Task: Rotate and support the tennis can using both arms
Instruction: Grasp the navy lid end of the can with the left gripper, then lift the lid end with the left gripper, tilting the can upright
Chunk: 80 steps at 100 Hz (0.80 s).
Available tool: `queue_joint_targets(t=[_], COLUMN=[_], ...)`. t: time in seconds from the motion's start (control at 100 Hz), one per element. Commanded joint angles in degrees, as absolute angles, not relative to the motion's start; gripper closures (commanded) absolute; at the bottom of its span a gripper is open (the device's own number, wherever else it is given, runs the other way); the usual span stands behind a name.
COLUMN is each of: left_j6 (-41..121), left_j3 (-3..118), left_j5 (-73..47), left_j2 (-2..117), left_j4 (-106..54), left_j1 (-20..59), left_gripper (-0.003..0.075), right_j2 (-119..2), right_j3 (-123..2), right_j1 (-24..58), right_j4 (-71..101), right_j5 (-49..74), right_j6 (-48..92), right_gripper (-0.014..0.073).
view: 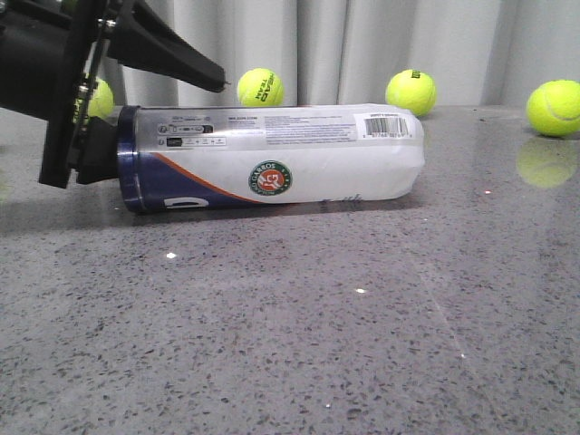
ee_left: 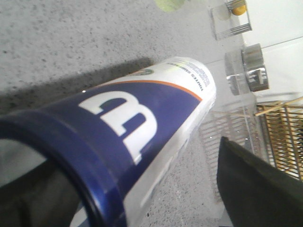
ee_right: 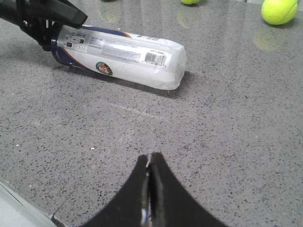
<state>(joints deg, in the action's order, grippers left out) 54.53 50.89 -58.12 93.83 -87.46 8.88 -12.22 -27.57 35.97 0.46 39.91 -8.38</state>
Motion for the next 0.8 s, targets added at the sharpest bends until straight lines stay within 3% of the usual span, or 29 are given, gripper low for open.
queue_joint_targets(t=[0.0, 0.27, 0.39, 0.68, 0.79], left_j6=[55.35, 56.82, 56.82, 56.82, 56.90], left_j3=[52.96, 53.09, 53.09, 53.09, 53.09], left_j5=[-62.26, -64.98, -64.98, -65.93, -66.02], left_j2=[92.89, 93.13, 93.13, 93.13, 93.13], left_j4=[-91.75, -93.83, -93.92, -94.21, -94.21], left_j1=[9.63, 9.78, 9.78, 9.78, 9.78], left_gripper=[0.0176, 0.0196, 0.0317, 0.0728, 0.0740], right_j2=[-12.75, -12.75, -12.75, -12.75, -12.75], right_j3=[-28.90, -28.90, -28.90, -28.90, -28.90], right_j1=[35.57, 35.57, 35.57, 35.57, 35.57], right_j4=[0.00, 0.00, 0.00, 0.00, 0.00], right_j5=[35.44, 35.44, 35.44, 35.44, 35.44], right_j6=[-8.18, -8.18, -8.18, -8.18, -8.18], right_gripper=[0.0660, 0.0660, 0.0660, 0.0660, 0.0660])
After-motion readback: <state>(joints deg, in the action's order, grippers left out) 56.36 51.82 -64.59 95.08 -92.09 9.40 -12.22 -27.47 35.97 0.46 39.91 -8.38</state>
